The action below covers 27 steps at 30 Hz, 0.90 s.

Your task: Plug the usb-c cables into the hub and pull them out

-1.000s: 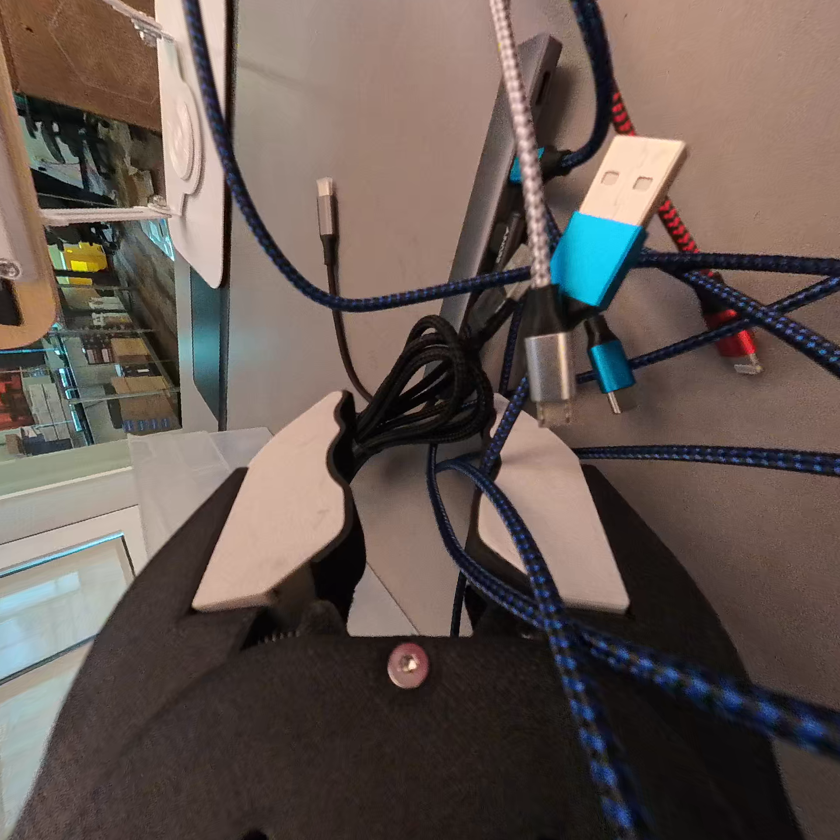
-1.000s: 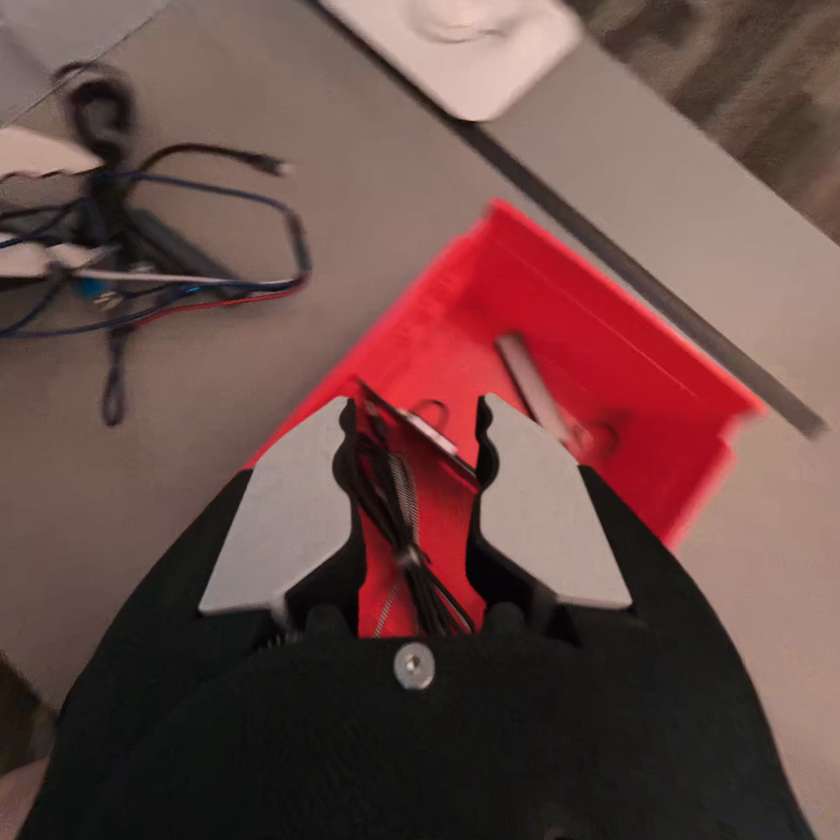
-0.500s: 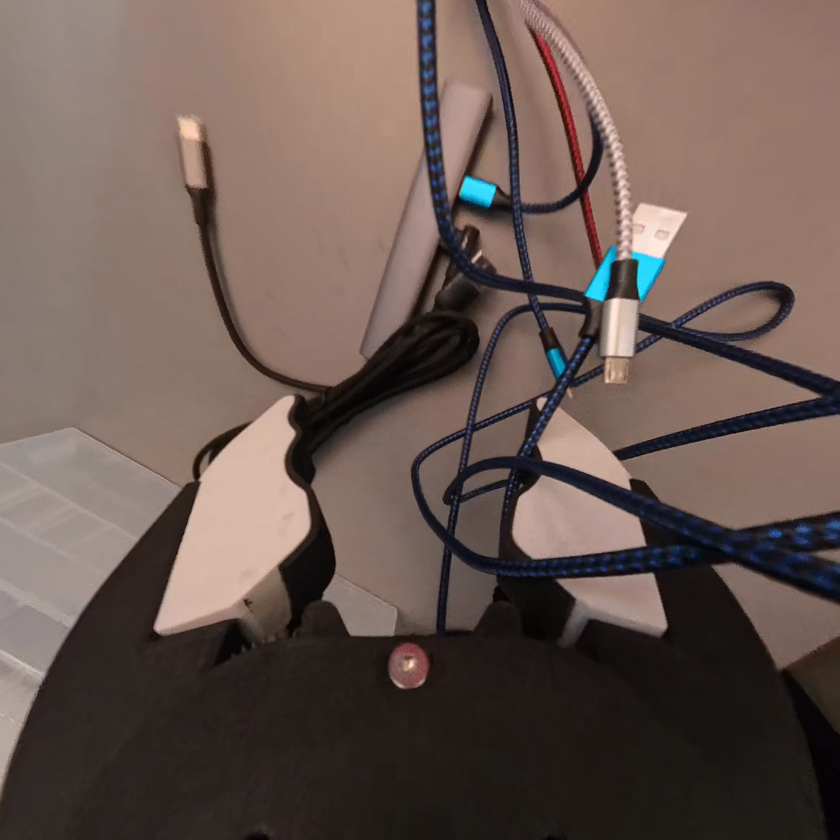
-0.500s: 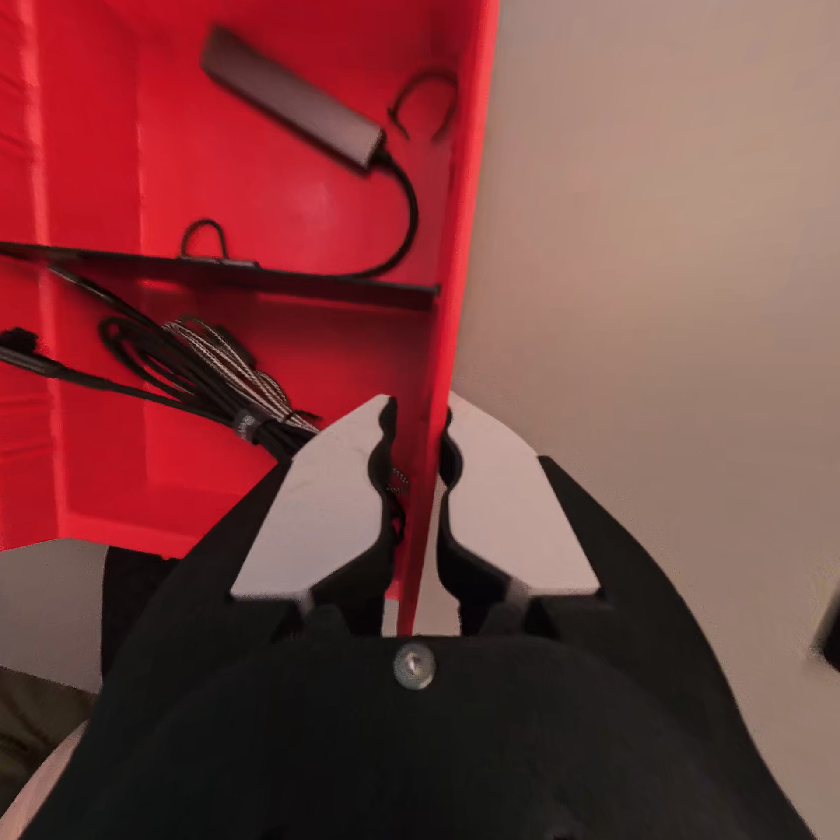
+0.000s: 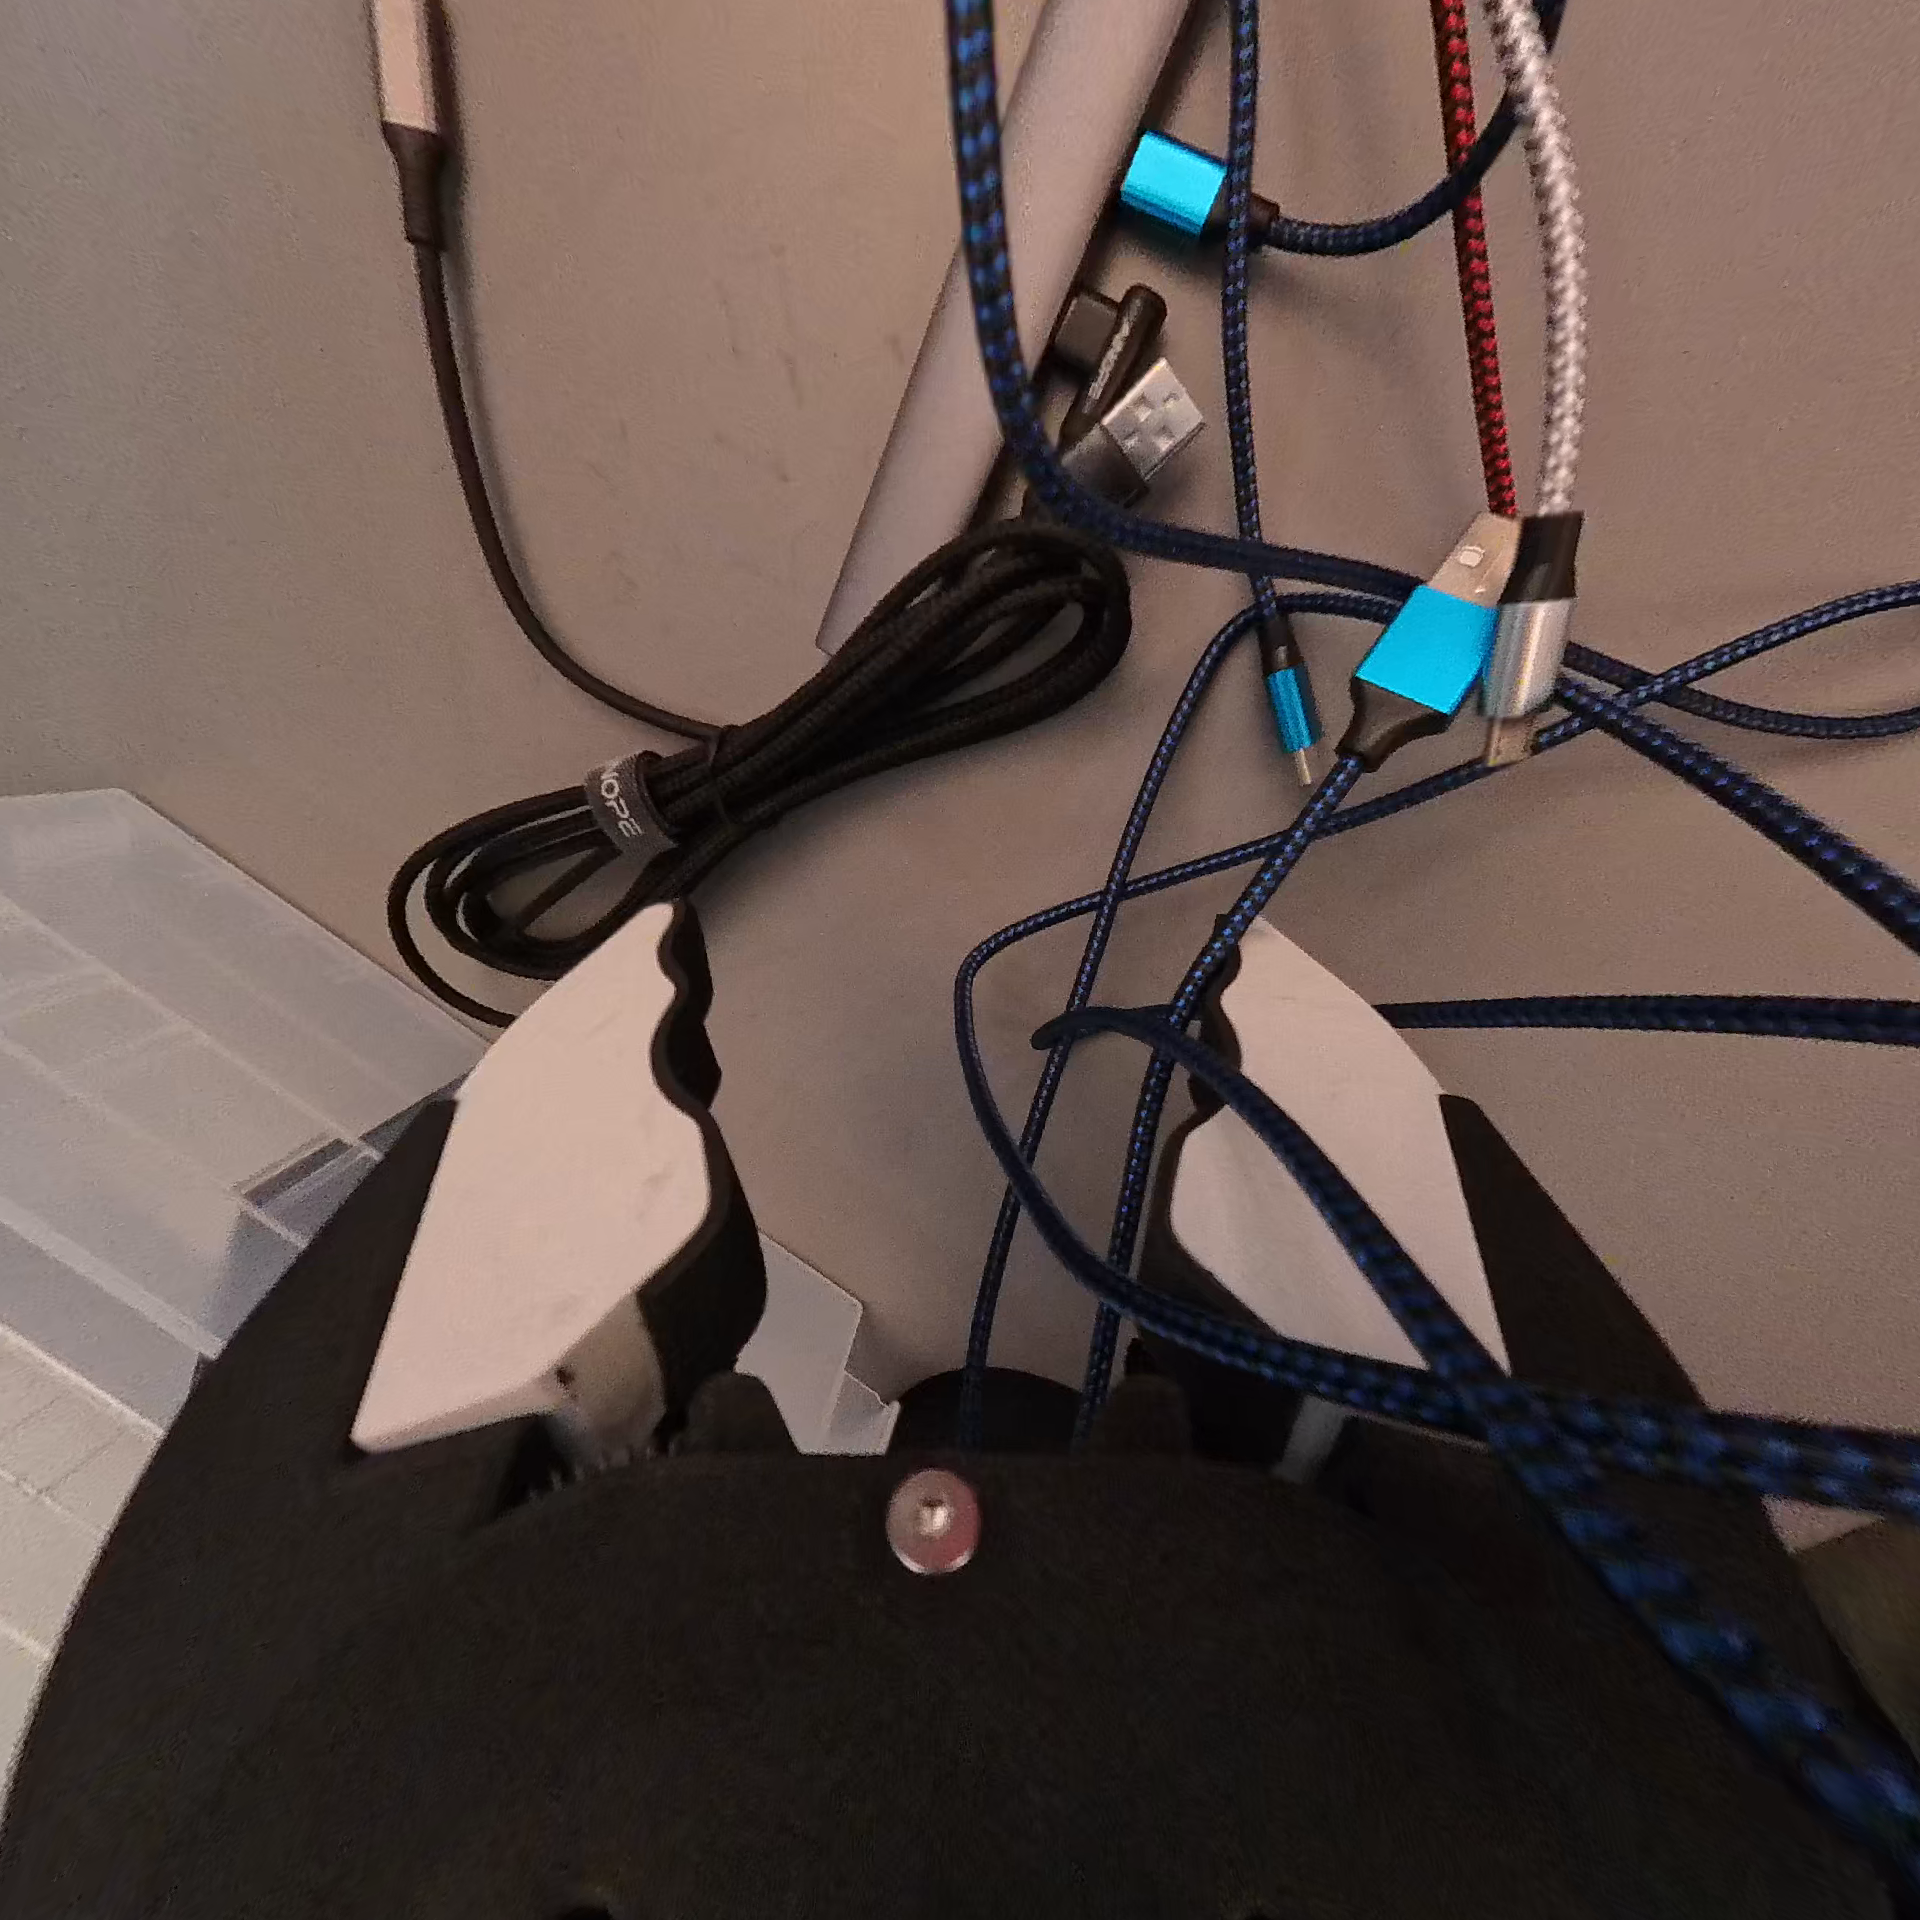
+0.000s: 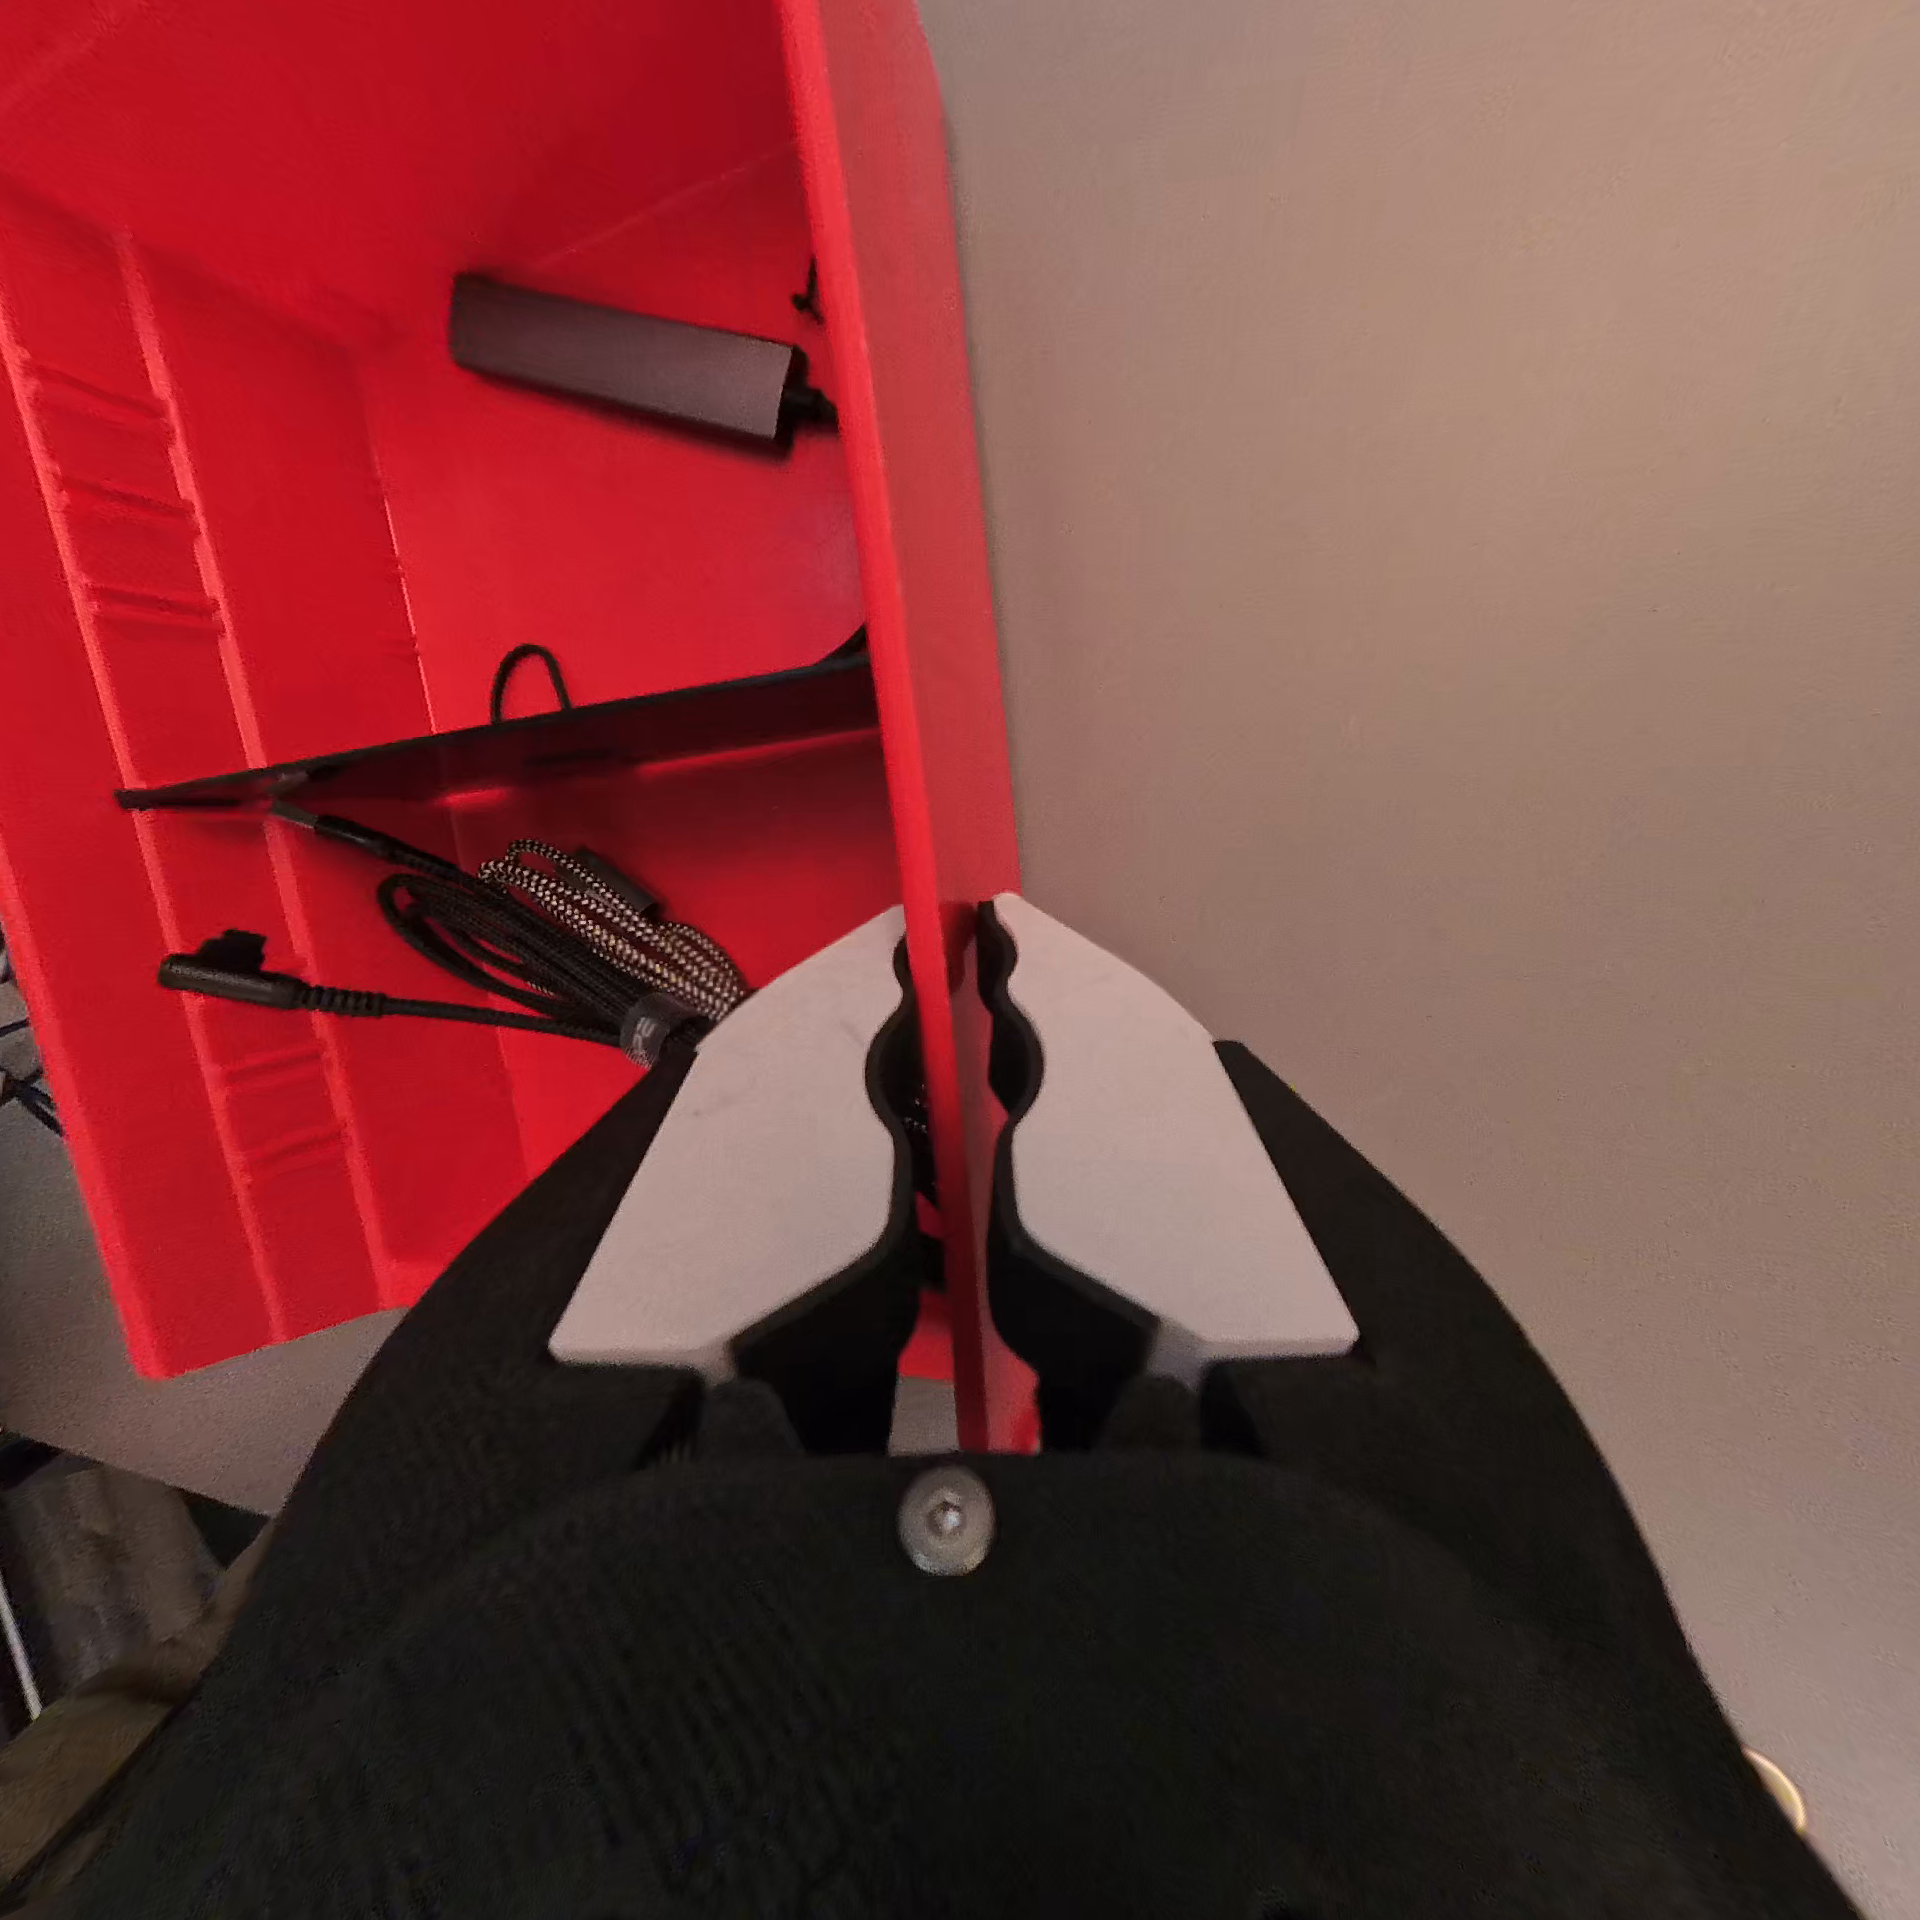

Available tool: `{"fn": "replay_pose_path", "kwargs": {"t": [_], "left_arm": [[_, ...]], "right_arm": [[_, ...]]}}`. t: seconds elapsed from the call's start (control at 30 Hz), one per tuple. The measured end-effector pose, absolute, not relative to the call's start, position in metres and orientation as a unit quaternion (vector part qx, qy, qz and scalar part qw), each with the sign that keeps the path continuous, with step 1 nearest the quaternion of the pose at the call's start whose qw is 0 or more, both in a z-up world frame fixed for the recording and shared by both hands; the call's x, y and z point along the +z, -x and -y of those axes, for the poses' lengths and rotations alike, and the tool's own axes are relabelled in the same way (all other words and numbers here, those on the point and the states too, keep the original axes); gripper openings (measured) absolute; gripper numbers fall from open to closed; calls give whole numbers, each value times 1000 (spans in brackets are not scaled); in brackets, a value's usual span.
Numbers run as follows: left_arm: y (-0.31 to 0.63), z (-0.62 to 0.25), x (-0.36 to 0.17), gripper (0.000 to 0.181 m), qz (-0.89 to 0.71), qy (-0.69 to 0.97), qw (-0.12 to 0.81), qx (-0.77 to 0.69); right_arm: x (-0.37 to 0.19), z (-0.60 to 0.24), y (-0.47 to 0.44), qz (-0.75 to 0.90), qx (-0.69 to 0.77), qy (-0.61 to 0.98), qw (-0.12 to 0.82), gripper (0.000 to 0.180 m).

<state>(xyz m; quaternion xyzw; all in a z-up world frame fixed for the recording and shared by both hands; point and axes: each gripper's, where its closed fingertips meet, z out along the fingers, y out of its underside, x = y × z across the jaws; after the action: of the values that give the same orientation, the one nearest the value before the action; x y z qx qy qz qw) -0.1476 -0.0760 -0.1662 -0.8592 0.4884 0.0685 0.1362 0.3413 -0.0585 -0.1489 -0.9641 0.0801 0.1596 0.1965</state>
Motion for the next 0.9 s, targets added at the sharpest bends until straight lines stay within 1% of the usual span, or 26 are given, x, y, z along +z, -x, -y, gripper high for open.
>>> {"fn": "replay_pose_path", "kwargs": {"t": [0.07,0.2,0.37,0.5,0.57,0.67,0.73,0.83,0.9], "left_arm": [[144,78,-164,84,-480,862,150,66],[137,82,-162,84,-478,861,163,60],[137,81,-162,88,-488,858,153,58],[146,76,-157,96,-484,856,165,77],[153,69,-150,101,-484,848,185,107],[162,58,-136,108,-494,821,228,175],[155,66,-139,101,-514,815,231,138],[149,83,-149,106,-528,823,203,54],[154,92,-159,109,-536,827,166,24]], "right_arm": [[-149,62,-339,-86,160,966,186,8],[-149,65,-335,-96,151,969,169,7],[-149,64,-330,-93,160,968,168,8],[-145,62,-329,-76,157,969,175,12],[-132,54,-333,-86,142,965,204,20],[-96,42,-334,-83,100,953,275,27],[-62,32,-321,-48,66,938,336,29],[-8,19,-264,60,72,899,427,29],[16,16,-207,156,99,866,464,29]]}}
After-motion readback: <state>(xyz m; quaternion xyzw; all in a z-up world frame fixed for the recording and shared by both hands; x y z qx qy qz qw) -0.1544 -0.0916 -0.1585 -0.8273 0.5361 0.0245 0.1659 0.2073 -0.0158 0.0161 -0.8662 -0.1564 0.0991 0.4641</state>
